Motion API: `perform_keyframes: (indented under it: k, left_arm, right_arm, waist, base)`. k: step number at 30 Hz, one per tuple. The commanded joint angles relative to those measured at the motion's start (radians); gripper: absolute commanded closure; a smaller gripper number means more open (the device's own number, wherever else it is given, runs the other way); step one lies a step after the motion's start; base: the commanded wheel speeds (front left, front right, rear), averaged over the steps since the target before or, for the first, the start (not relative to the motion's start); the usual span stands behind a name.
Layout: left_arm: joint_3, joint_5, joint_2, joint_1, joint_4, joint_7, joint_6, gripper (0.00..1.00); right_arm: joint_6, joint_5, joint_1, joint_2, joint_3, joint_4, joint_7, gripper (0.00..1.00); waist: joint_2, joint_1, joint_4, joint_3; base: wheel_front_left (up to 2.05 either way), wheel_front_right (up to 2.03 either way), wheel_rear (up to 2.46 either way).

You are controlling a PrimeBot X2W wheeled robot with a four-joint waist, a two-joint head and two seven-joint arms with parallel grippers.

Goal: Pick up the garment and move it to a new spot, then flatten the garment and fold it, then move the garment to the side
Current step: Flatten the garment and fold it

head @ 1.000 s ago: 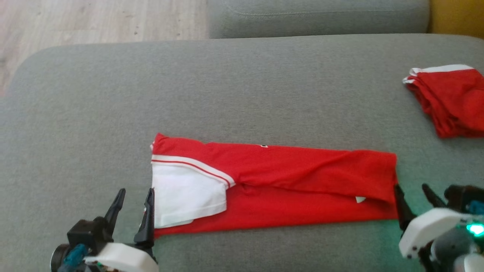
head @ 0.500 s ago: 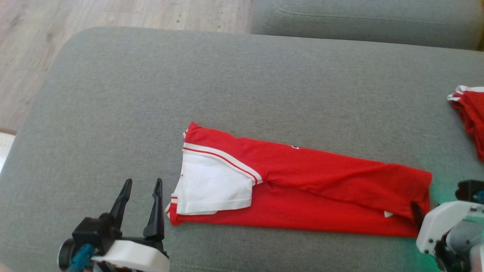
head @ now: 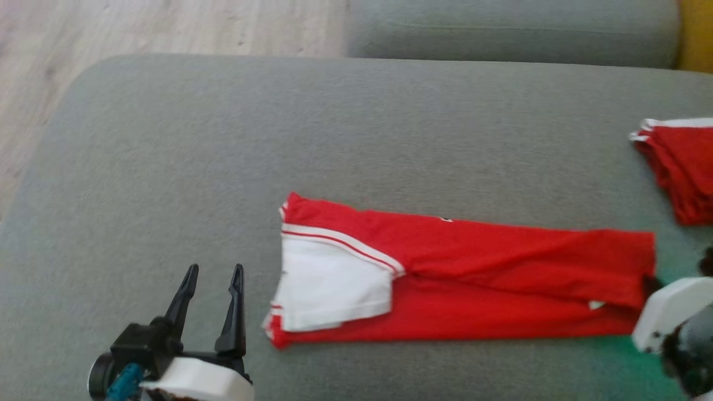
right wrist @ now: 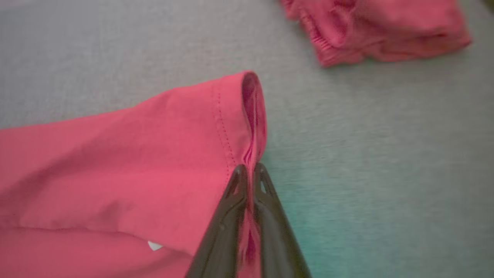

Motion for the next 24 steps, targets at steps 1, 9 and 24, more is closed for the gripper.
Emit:
perform_keyframes:
  k: [1, 9, 24]
  left_arm:
    - [0.034, 0.007, 0.013, -0.014, -0.028, -0.005, 0.007, 0.00]
    - [0.024, 0.005, -0.002, -0.007, -0.020, -0.015, 0.004, 0.00]
    - [0.001, 0.004, -0.023, -0.018, 0.013, -0.011, -0.007, 0.00]
  right_arm:
    - [0.007, -0.001, -0.037, -0.046, 0.000, -0.060, -0.004, 1.00]
    - [0.007, 0.013, 0.017, -0.136, -0.077, -0.187, 0.082, 1.00]
    - [0.007, 0.129, 0.008, -0.010, 0.073, -0.382, 0.182, 1.00]
  waist:
    - [0.0000, 0.0000, -0.033, -0.014]
    - [0.0000, 0.0000, -0.140, -0.027]
    - [0.0000, 0.0000, -0.150, -0.070]
  base:
    - [0.00, 0.00, 0.00]
    - [0.00, 0.00, 0.00]
    - [0.00, 0.00, 0.00]
